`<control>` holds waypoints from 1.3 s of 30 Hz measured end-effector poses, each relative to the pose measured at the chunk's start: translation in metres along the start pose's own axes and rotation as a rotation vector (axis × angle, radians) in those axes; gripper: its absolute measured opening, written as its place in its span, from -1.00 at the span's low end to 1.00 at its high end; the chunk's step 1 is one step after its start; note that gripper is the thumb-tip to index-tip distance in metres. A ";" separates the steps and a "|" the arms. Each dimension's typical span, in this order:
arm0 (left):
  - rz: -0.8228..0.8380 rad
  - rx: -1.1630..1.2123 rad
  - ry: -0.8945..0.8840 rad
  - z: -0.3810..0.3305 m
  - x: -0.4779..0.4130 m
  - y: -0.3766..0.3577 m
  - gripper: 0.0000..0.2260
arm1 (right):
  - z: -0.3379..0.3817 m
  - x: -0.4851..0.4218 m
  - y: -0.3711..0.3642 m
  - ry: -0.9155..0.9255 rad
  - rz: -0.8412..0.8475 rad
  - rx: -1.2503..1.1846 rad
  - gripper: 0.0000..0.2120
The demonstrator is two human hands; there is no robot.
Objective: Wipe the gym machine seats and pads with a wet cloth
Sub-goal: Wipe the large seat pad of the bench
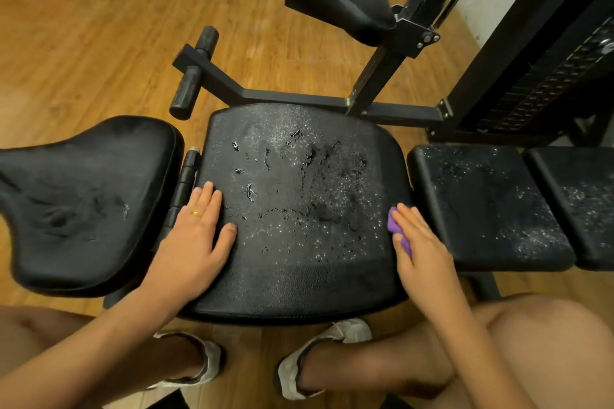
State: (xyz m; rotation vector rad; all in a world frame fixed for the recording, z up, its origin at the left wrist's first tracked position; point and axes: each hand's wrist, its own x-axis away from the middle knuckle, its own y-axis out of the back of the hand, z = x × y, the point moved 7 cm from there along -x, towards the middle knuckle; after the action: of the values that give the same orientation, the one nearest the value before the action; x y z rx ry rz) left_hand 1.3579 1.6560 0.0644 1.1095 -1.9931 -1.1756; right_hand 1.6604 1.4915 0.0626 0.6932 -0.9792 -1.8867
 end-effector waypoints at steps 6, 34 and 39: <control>-0.015 -0.003 -0.012 0.001 -0.004 0.001 -0.41 | 0.006 -0.132 -0.005 -0.014 0.048 0.104 -0.55; -0.001 0.026 0.001 0.003 -0.002 -0.001 -0.31 | 0.005 -0.174 -0.017 0.023 0.092 0.088 -0.54; -0.006 0.020 -0.003 0.003 -0.003 0.001 -0.19 | 0.007 -0.189 -0.013 0.086 0.104 0.064 -0.57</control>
State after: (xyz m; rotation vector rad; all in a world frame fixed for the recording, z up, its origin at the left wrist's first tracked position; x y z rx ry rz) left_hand 1.3569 1.6604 0.0636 1.1249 -2.0095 -1.1636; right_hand 1.7359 1.6648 0.0703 0.7411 -1.0056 -1.7278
